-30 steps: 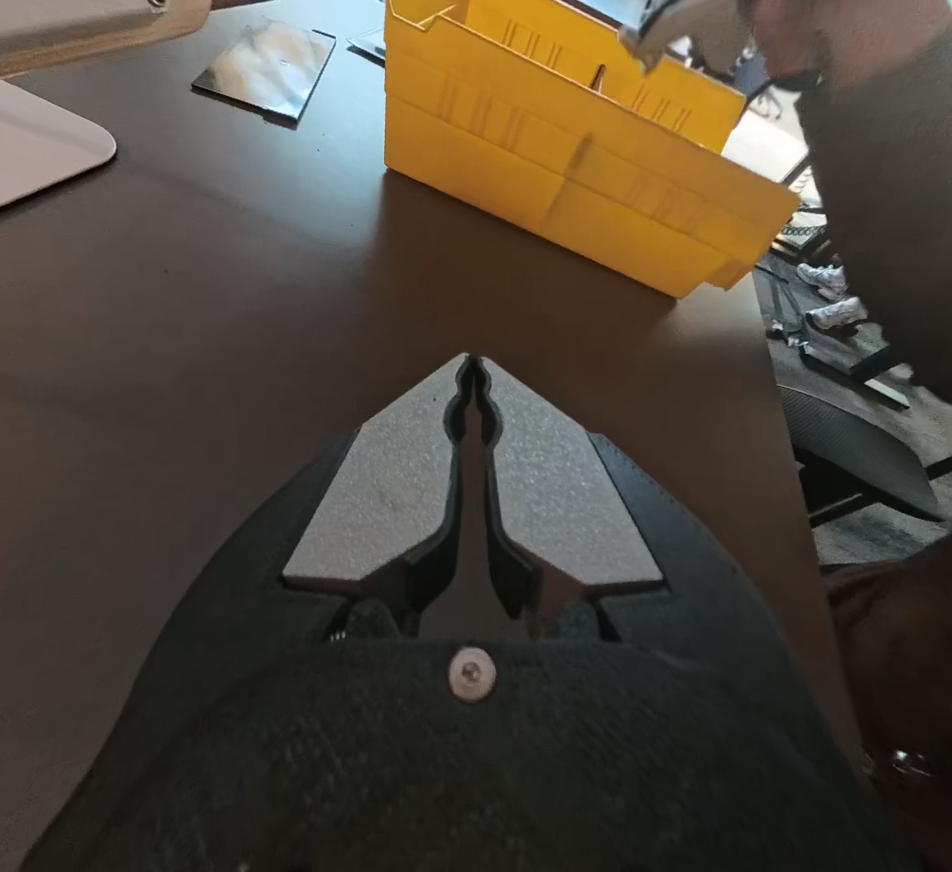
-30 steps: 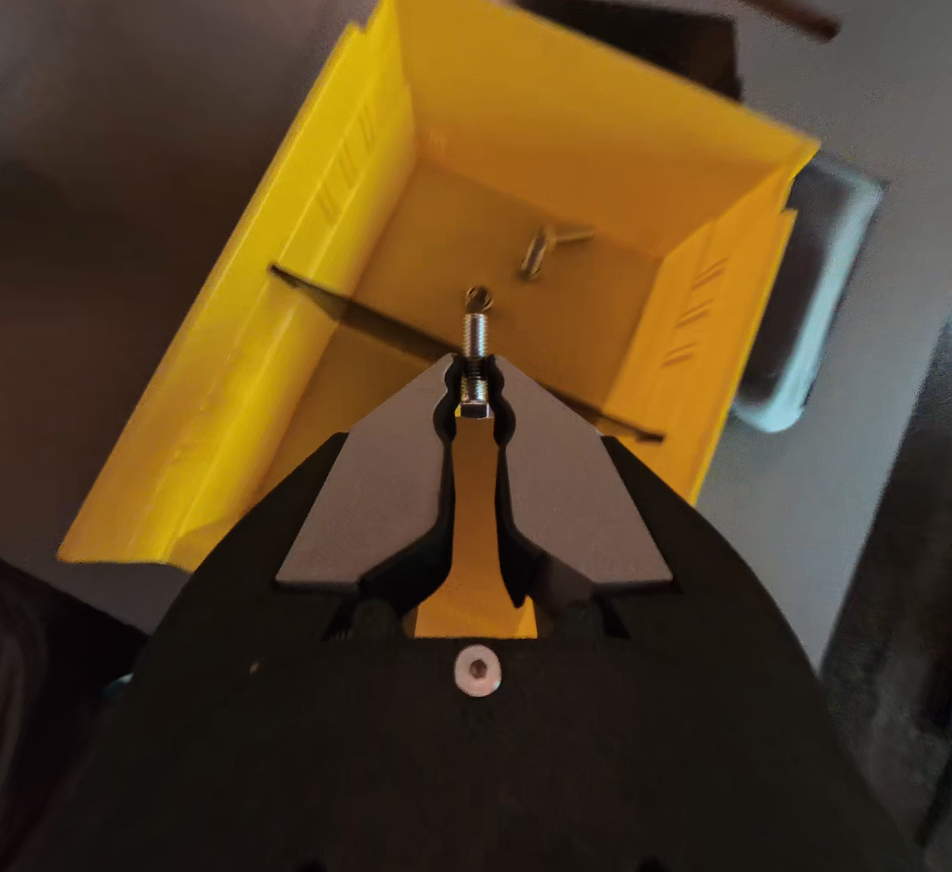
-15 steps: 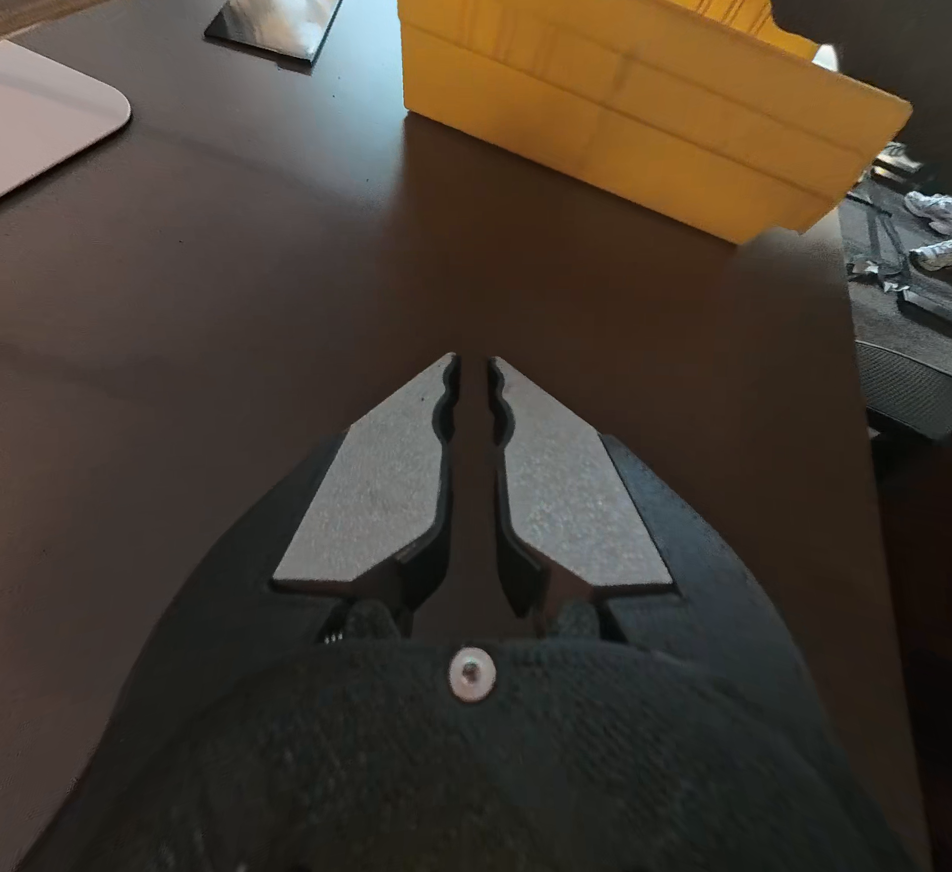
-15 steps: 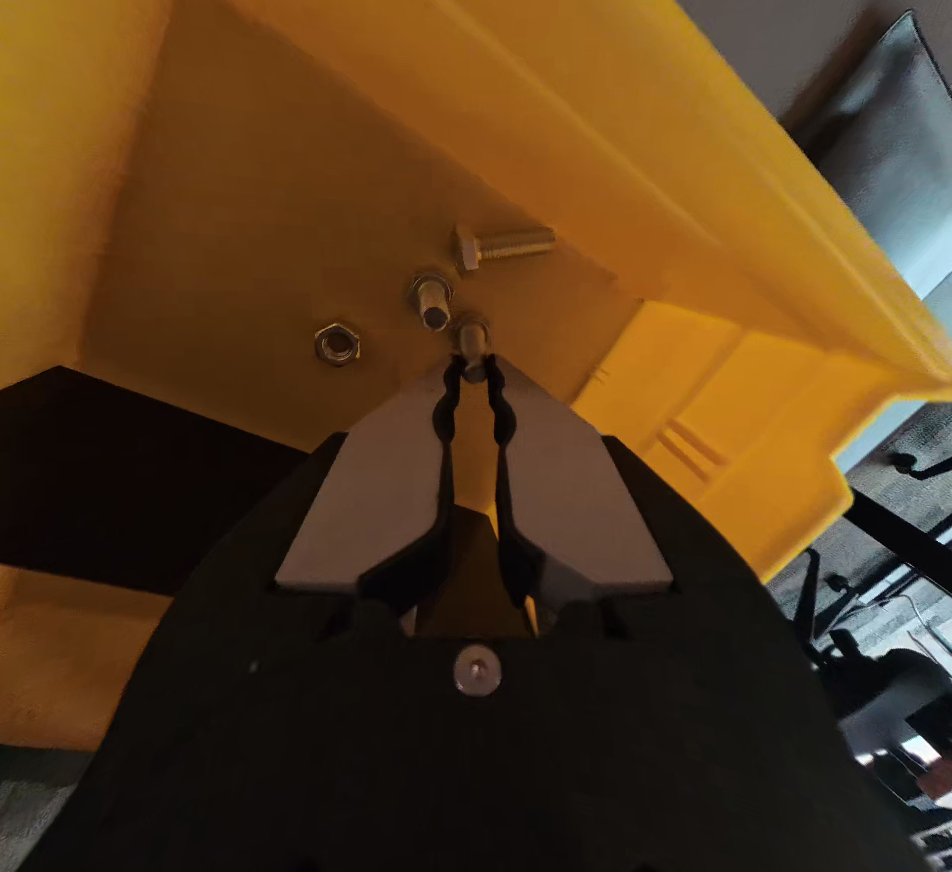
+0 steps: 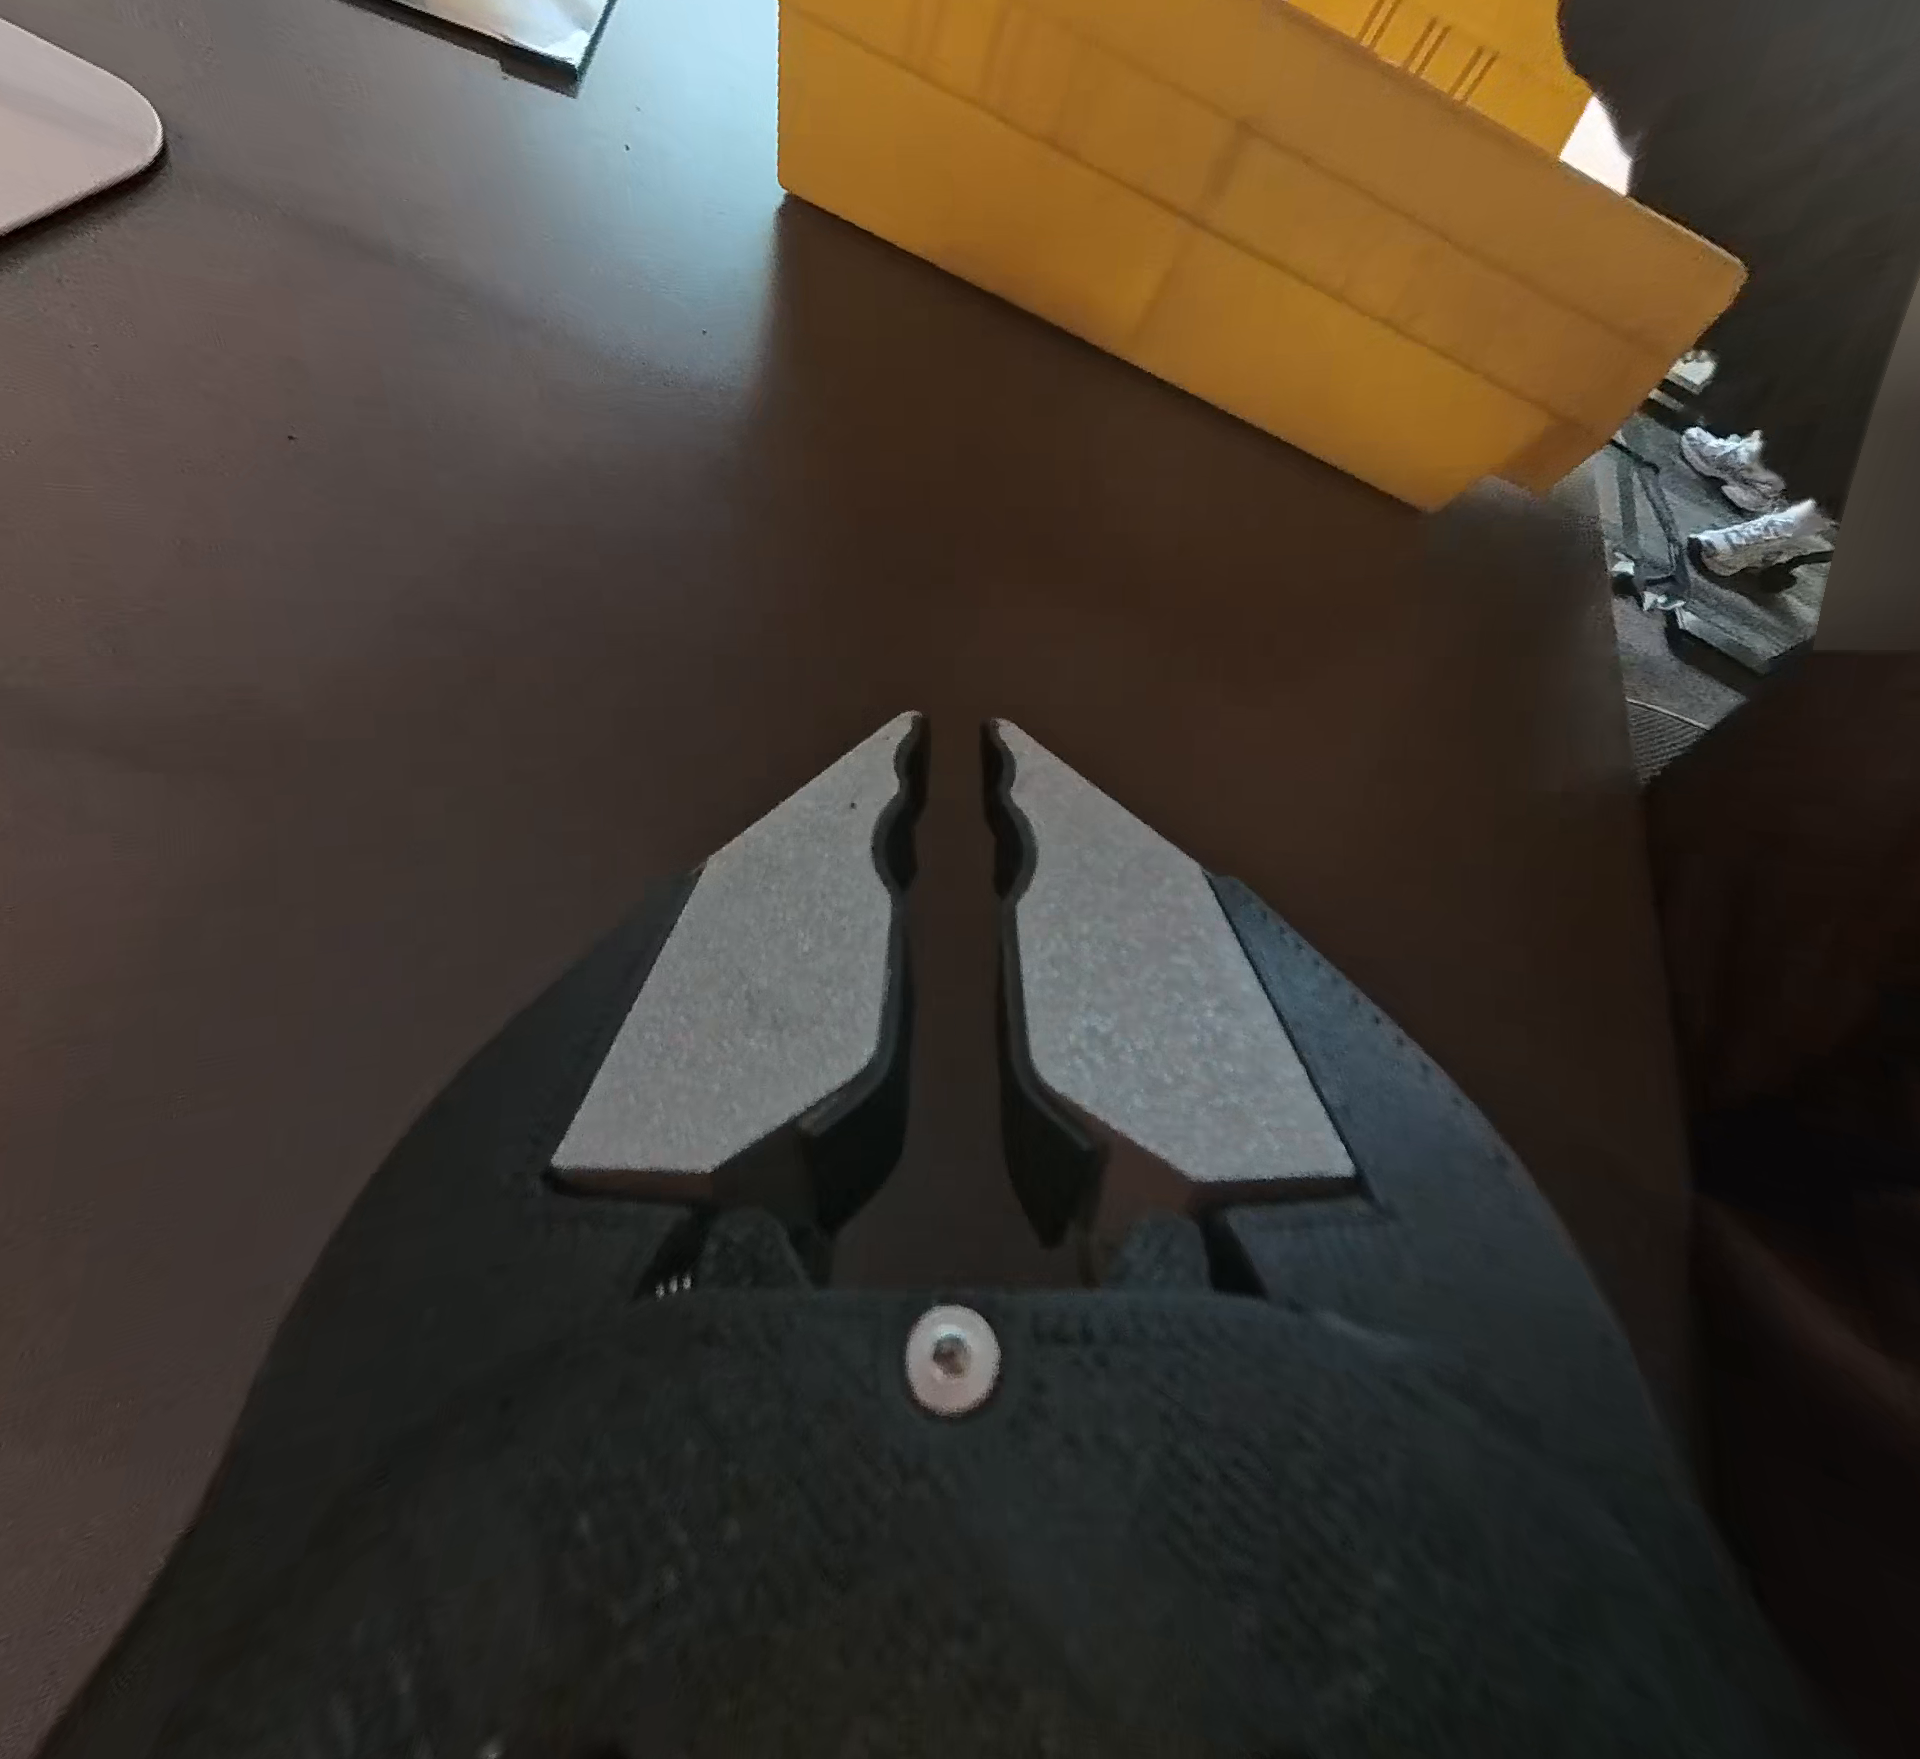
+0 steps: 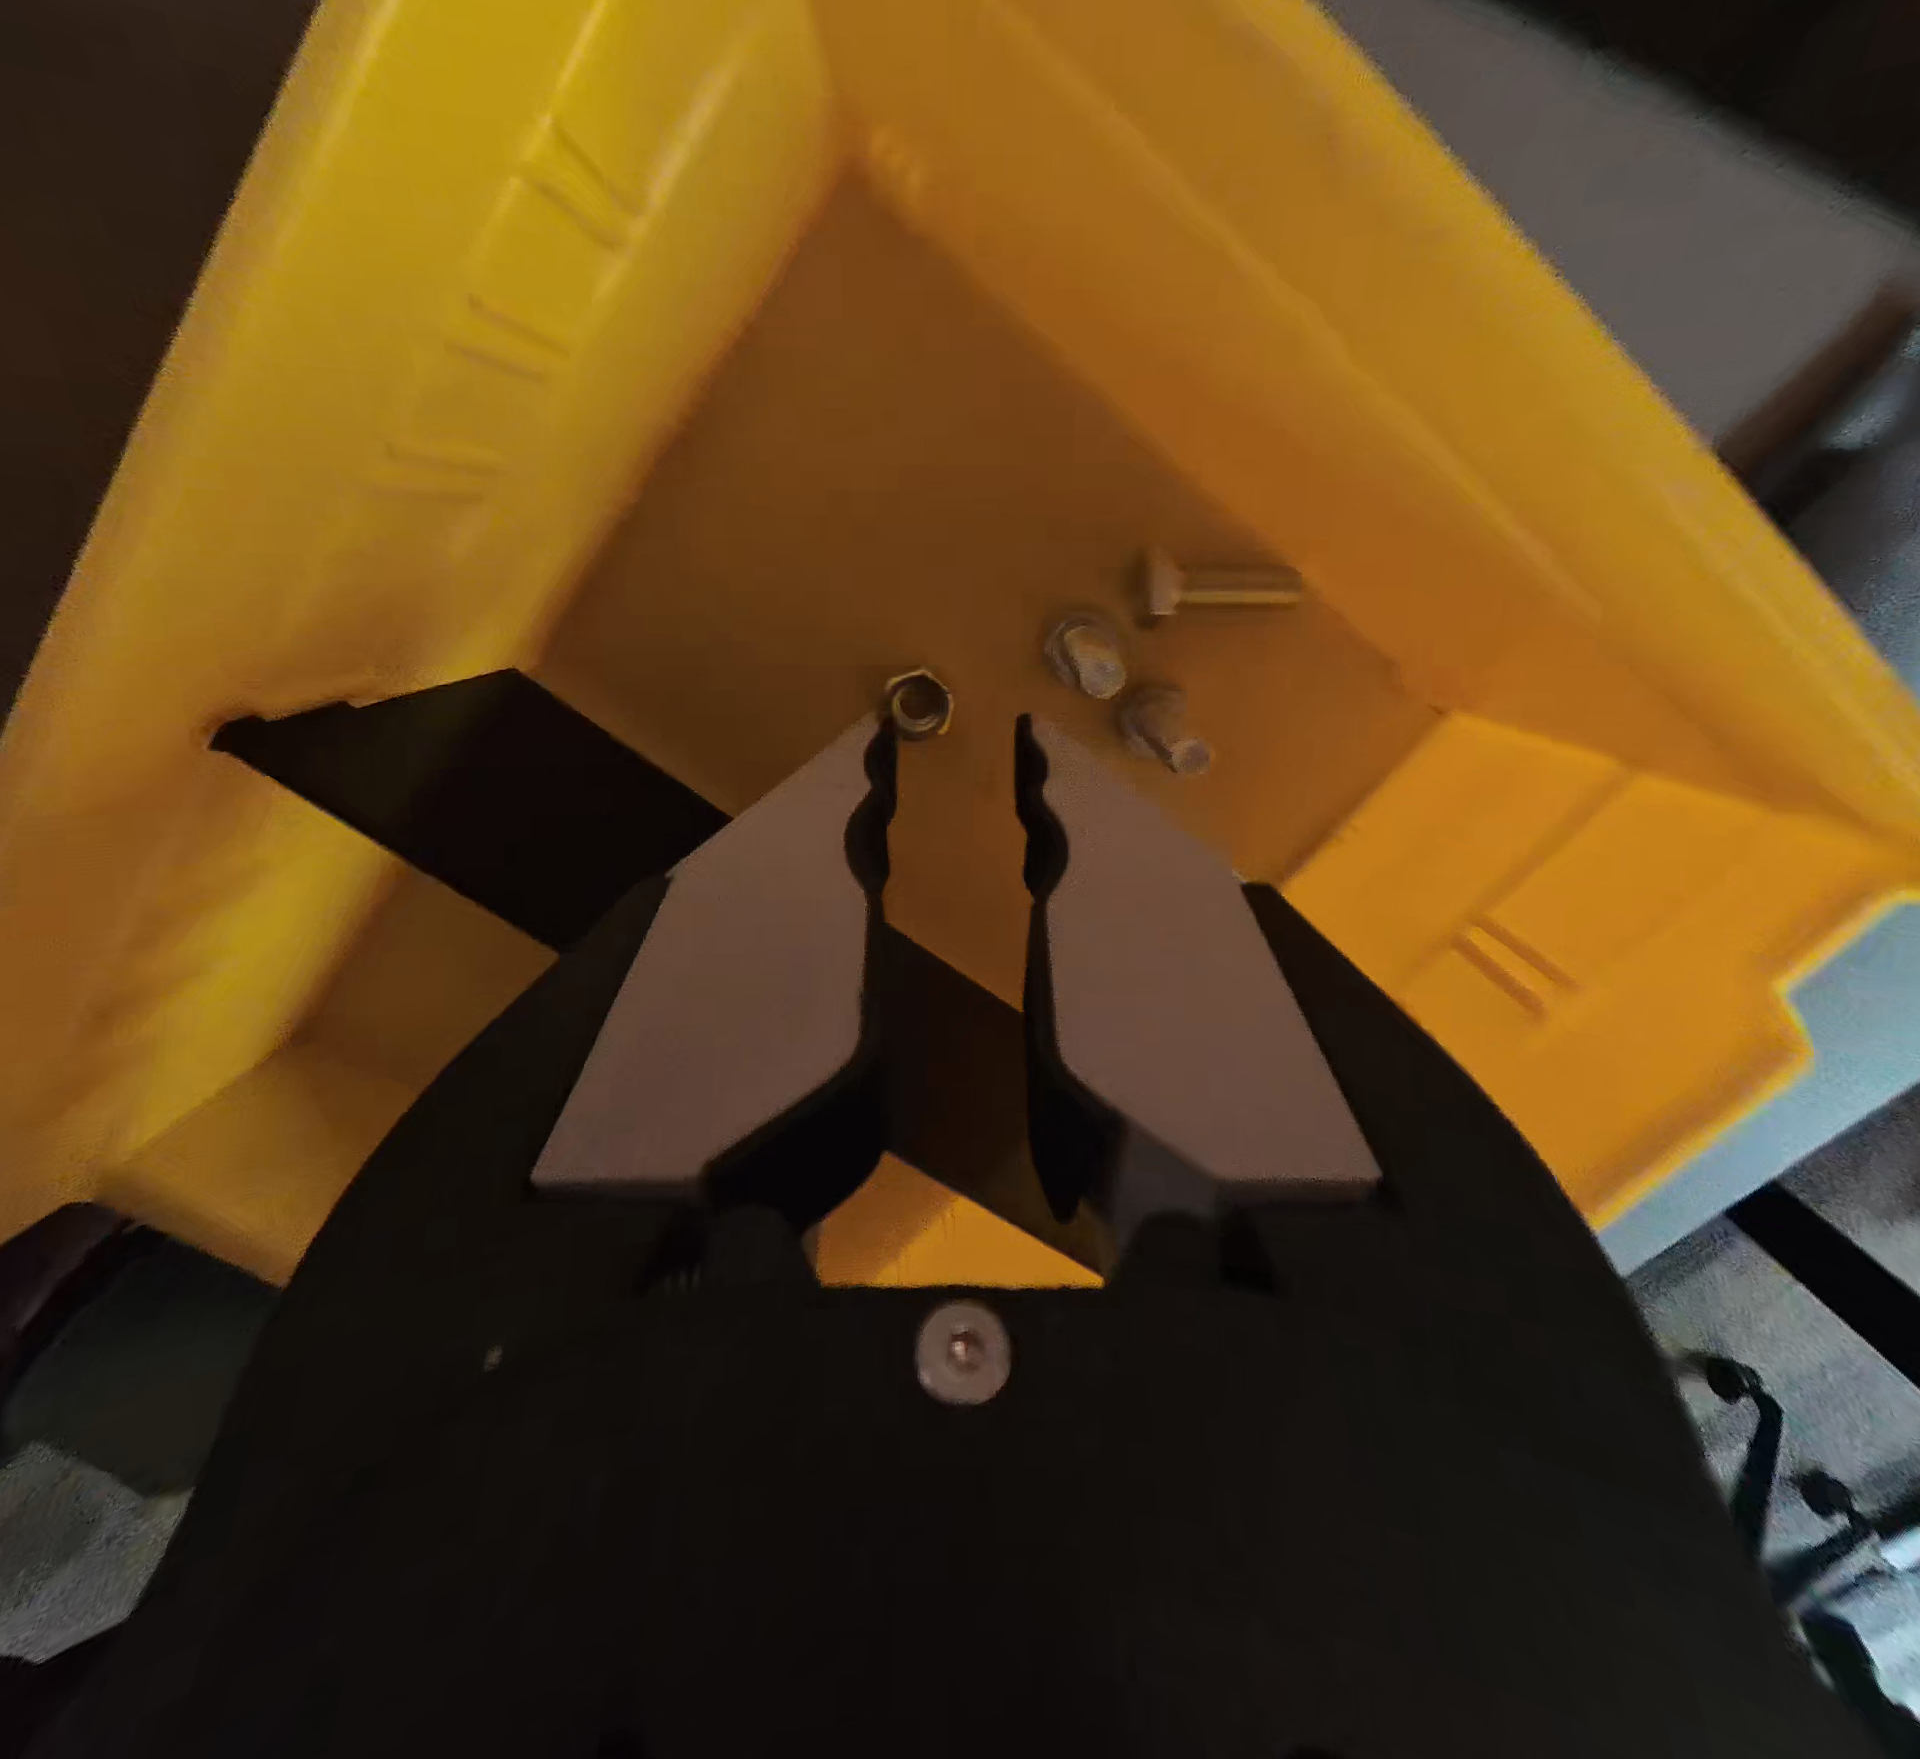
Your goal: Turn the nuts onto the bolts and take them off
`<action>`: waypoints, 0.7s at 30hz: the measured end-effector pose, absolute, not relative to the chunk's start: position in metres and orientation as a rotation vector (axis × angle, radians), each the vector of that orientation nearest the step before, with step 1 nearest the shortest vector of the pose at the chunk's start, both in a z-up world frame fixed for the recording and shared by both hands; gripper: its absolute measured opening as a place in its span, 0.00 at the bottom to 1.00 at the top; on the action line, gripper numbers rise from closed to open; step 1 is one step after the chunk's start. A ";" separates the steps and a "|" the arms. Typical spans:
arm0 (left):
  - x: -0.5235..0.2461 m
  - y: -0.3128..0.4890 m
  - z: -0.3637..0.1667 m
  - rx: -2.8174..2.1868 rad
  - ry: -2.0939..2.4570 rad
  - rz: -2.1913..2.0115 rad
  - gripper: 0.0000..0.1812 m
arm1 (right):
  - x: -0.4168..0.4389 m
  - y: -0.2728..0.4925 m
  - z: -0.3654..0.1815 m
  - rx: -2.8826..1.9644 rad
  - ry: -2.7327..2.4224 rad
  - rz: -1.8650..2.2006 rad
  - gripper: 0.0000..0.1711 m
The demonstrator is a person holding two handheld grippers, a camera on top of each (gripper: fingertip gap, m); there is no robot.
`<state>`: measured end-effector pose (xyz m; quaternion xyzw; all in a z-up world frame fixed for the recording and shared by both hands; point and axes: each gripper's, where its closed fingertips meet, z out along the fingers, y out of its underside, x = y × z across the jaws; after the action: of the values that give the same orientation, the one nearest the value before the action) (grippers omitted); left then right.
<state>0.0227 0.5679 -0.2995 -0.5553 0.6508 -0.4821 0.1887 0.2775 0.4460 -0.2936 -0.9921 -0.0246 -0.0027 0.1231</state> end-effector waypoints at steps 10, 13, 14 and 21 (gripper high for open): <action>0.021 0.561 -0.304 -1.523 1.880 -1.285 0.04 | 0.268 0.443 -0.338 -3.118 -0.066 0.035 0.08; 0.021 0.560 -0.305 -1.519 1.890 -1.271 0.04 | 0.276 0.440 -0.337 -3.130 -0.105 -0.074 0.08; 0.021 0.559 -0.305 -1.517 1.894 -1.266 0.04 | 0.277 0.437 -0.334 -3.131 -0.092 -0.092 0.08; 0.021 0.556 -0.308 -1.507 1.911 -1.226 0.03 | 0.279 0.424 -0.241 -2.839 0.078 -0.242 0.08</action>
<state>0.0208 0.5561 -0.3077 -0.5409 0.6862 -0.4402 0.2069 0.2794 0.4239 -0.2414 -0.9854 0.0271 -0.0842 0.1453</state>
